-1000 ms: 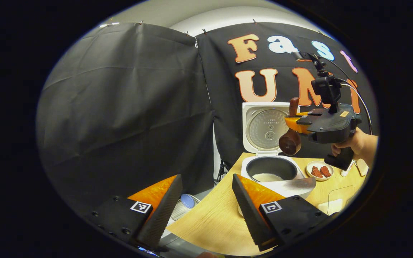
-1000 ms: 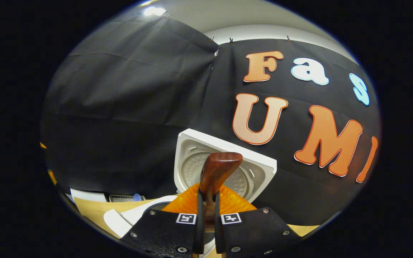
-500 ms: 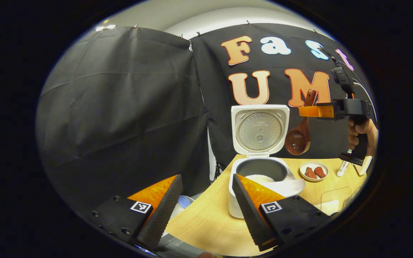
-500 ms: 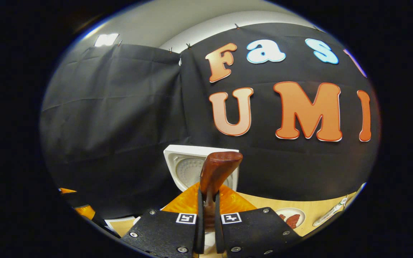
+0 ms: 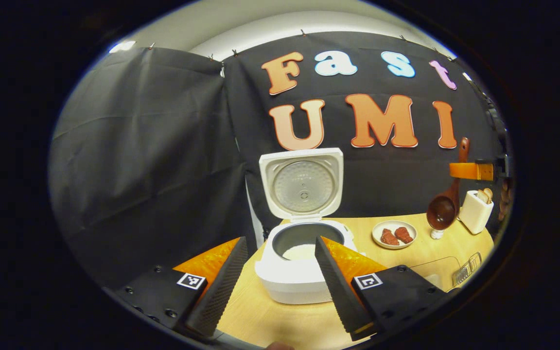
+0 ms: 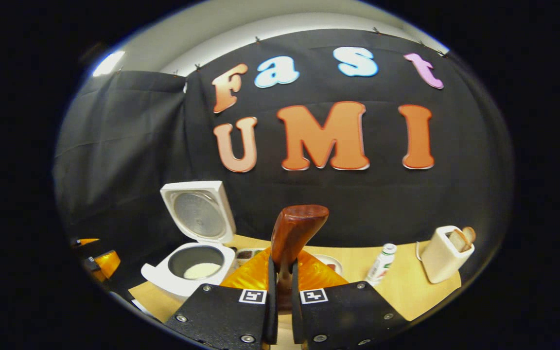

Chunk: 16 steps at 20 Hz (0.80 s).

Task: Close the left gripper, press the button to open the rice cooker; take a wooden spoon from the chopstick holder with the right hand, scoop a spoonful of rice and pour it into the rice cooker, then put the wooden spoon back into the chopstick holder.

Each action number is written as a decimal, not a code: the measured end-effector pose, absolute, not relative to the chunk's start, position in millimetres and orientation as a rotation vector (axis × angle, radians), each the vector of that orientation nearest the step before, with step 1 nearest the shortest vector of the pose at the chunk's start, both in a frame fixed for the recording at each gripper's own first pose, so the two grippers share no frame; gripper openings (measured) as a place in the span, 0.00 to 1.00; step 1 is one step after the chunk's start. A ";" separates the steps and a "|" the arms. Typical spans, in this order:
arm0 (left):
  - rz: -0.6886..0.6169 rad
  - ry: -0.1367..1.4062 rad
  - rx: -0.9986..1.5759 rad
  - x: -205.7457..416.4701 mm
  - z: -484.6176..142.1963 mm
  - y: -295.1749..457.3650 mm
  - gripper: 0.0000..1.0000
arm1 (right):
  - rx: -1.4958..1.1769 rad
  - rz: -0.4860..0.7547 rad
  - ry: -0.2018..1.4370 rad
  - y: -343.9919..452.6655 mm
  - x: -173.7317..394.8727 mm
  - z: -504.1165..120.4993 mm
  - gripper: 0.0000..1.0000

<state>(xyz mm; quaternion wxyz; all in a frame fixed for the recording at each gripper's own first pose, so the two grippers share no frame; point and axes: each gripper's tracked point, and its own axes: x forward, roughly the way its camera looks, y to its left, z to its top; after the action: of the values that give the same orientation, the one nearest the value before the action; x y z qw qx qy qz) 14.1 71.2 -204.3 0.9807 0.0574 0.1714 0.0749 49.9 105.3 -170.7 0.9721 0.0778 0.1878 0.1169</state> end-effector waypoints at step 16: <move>0.007 0.332 0.132 51.0 -180.5 -17.2 0.96 | 0.324 -0.197 0.586 -80.1 -72.9 -296.9 0.11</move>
<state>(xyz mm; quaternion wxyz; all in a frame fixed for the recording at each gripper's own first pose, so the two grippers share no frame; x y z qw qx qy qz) 51.0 -17.2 -180.5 0.9841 0.0659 0.1649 0.0036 -72.9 -80.1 -296.9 0.9397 0.1587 0.2871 -0.0963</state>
